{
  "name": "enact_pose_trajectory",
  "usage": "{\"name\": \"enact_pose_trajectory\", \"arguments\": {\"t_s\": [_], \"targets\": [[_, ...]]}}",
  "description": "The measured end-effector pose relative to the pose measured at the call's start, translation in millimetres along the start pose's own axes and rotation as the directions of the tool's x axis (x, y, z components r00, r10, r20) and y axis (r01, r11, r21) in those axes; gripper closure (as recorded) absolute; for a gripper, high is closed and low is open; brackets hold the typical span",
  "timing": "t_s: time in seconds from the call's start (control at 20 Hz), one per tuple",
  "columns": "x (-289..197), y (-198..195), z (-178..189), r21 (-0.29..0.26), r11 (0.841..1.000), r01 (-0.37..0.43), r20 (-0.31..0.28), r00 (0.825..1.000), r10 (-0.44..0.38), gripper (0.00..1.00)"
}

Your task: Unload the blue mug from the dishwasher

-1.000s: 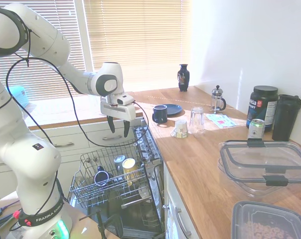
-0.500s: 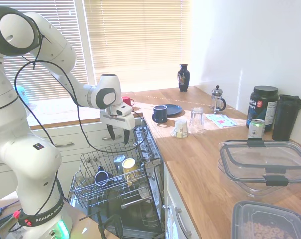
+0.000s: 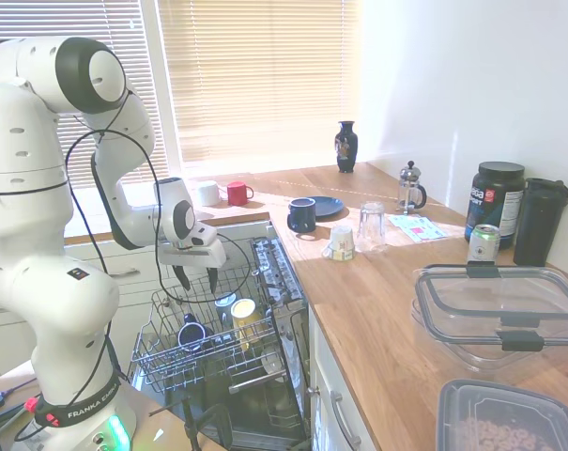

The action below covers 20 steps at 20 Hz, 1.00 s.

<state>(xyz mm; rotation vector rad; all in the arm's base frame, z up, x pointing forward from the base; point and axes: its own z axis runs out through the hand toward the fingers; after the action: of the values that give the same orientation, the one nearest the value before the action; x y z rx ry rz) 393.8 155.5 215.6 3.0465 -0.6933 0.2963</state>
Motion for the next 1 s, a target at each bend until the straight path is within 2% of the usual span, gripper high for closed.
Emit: {"name": "enact_pose_trajectory", "arguments": {"t_s": [0.15,0.55,1.0], "targets": [[-16,-24,15,0.01,0.998,0.063,-0.018,0.998,-0.063,0.0],[-42,-51,71,0.036,0.986,0.161,0.018,0.987,-0.161,0.0],[-43,-58,117,0.05,0.964,0.262,-0.002,0.965,-0.262,0.0]]}}
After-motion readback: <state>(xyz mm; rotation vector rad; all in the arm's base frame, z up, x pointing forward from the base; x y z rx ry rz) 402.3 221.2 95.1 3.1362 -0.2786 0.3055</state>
